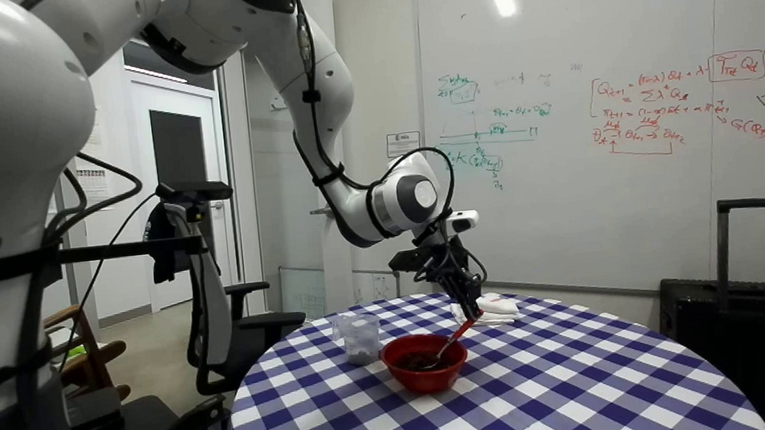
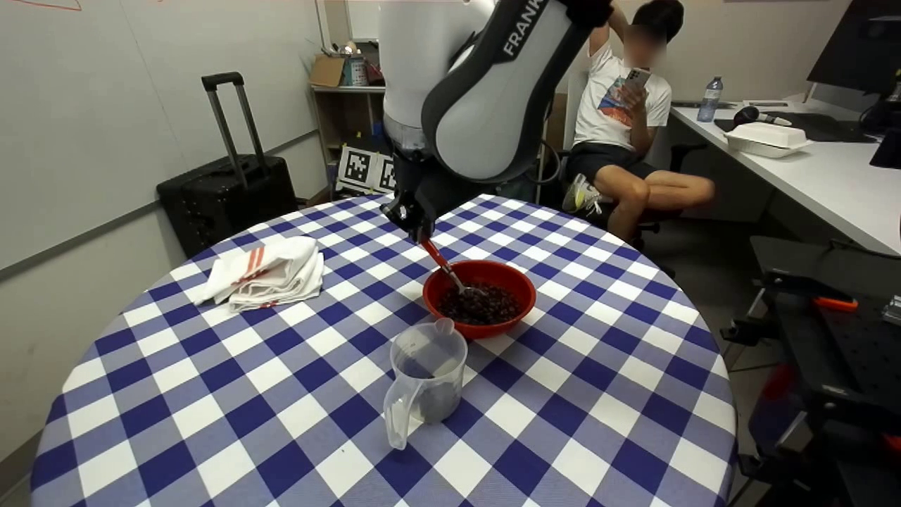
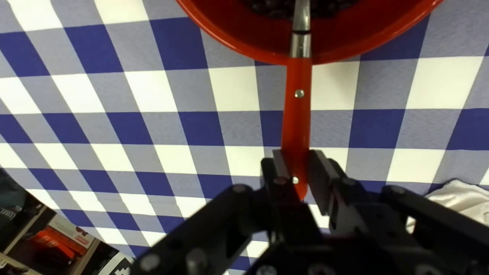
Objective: Use the spoon to place coffee beans from the red bowl into the clear jug.
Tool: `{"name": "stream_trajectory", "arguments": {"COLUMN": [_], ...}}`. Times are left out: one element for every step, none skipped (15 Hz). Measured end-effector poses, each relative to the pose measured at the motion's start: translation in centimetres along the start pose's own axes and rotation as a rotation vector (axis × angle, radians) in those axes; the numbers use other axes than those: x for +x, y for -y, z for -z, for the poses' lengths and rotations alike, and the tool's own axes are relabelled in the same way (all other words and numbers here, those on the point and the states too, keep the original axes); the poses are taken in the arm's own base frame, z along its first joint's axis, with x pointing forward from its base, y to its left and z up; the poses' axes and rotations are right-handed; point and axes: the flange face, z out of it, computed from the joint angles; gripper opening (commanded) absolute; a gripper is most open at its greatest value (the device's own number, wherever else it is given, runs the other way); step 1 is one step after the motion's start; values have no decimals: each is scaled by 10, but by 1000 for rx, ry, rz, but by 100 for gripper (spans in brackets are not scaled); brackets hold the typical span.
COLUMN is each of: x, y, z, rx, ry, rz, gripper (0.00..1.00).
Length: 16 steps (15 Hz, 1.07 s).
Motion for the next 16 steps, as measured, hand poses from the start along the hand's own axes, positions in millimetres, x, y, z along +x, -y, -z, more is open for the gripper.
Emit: {"name": "stream_trajectory", "arguments": {"x": [4,8,13,17,21,25,27,29,31,32,32,33,34,34,35,35], "y": [-2,-5,-9,-12,-15,-17,-19,-20,-20,-20,-18,-16,-14,-11,-8,-4], "z": [1,3,5,7,10,13,16,19,22,26,30,35,41,46,52,59], "rx": [8,14,19,24,29,33,37,40,42,43,44,46,48,51,54,57], "ry": [13,23,32,39,45,50,55,60,64,67,69,70,72,72,70,67], "rz": [3,3,4,4,3,2,1,0,0,3,9,15,24,32,43,54], "gripper": [5,5,5,5,5,5,5,5,5,5,5,5,5,5,5,5]}}
